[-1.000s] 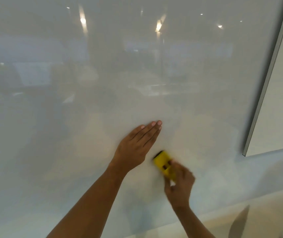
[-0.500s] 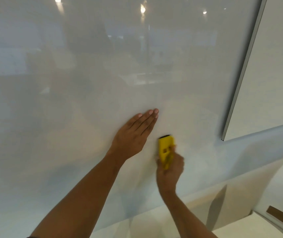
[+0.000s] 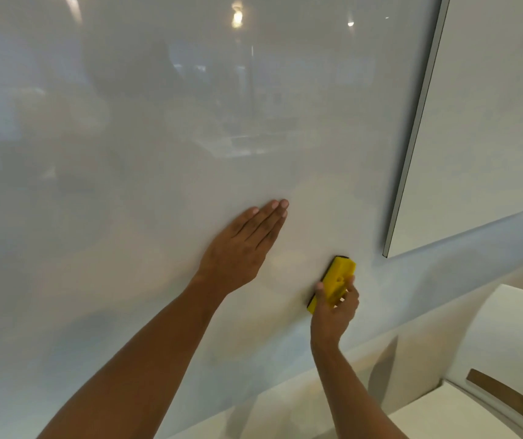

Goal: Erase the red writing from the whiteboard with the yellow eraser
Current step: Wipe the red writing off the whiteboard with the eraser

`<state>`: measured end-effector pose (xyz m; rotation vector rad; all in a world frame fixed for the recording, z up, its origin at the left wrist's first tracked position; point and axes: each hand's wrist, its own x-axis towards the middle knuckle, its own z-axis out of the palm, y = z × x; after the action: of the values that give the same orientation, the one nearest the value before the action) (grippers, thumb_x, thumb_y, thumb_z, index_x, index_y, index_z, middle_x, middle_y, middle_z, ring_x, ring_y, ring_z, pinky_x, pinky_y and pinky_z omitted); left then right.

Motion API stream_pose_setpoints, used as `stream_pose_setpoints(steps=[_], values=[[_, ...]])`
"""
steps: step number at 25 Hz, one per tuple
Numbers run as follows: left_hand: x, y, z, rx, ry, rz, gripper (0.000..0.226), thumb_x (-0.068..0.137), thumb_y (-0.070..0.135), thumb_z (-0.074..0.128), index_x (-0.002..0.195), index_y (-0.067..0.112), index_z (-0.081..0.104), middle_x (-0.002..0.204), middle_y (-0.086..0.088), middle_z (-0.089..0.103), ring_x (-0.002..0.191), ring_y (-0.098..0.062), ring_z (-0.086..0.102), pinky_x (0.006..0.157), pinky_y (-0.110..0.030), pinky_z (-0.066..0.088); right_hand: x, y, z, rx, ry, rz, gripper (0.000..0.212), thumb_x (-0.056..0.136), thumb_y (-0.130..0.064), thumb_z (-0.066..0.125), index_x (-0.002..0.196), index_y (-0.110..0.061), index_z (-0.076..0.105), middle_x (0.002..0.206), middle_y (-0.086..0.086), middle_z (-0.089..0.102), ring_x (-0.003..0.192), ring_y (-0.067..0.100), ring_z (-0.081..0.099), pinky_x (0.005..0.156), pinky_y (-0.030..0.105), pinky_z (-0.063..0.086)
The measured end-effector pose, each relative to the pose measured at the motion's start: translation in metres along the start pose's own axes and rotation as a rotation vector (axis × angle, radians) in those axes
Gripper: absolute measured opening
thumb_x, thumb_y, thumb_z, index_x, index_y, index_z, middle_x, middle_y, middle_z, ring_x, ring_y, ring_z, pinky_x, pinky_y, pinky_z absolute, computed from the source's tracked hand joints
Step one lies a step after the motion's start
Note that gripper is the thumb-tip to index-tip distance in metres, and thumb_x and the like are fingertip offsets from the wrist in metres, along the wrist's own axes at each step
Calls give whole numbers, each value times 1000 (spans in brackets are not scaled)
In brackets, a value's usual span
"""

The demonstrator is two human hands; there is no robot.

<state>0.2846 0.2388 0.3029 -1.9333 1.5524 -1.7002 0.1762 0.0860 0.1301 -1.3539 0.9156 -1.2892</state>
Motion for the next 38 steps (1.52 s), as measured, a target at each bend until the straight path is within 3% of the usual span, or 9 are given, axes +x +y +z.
stream_pose_setpoints(steps=[4,8,12,16,19,22,26,30,38], values=[[5,6,5,-5,-1,-5,67,103,14,37,166,-3,23,175,-18,19,163,-29,21,133,-42,21,-1,-11,-2,-80,-84,-285,66,91,-32,75,147,-13,46,119,-3,52,111,18,50,94,31,42],[23,18,13,13,-24,68,69,103,16,41,165,-4,21,175,-20,16,164,-28,17,134,-41,12,36,-5,-8,-42,19,-77,80,84,-54,68,151,-21,40,128,-6,48,124,20,49,107,50,44],[42,33,23,16,-39,85,72,103,21,43,166,-4,19,176,-20,15,164,-28,15,134,-42,13,36,-12,-13,-126,-111,-409,71,90,-47,67,148,-13,43,117,-11,47,109,13,48,94,32,46],[47,38,29,-13,-8,90,68,102,15,34,165,-5,21,175,-20,16,164,-29,17,133,-41,17,52,-16,-11,-56,15,-145,78,86,-54,67,149,-16,42,128,-1,50,124,26,50,101,39,43],[48,36,31,23,-2,119,66,103,16,31,166,-4,21,175,-21,17,163,-30,18,133,-42,17,38,-23,-10,-159,-102,-487,67,90,-42,68,147,-15,46,115,-6,51,107,18,51,90,29,40],[49,35,29,15,-5,114,69,102,16,35,166,-4,20,175,-20,16,164,-29,17,133,-42,15,39,-25,-6,-122,3,-251,66,90,-49,63,148,-33,34,116,-10,48,112,25,52,93,32,39],[48,35,32,41,-7,140,68,102,14,34,166,-5,20,175,-21,16,164,-30,17,134,-42,15,26,-14,-11,-253,-116,-520,67,94,-52,58,144,-9,49,111,-3,53,101,20,52,84,27,38],[49,30,24,-13,-10,179,66,104,1,2,162,-4,33,172,-20,27,161,-29,28,132,-41,23,45,-12,-20,-177,8,-92,77,87,-52,63,149,-12,42,131,9,53,124,33,51,97,42,43],[20,4,11,16,-15,196,66,101,0,11,165,-1,29,174,-16,25,161,-26,26,133,-41,16,-6,-29,1,-156,-61,-158,70,93,-44,68,149,-12,41,122,4,54,115,26,53,94,38,46]])
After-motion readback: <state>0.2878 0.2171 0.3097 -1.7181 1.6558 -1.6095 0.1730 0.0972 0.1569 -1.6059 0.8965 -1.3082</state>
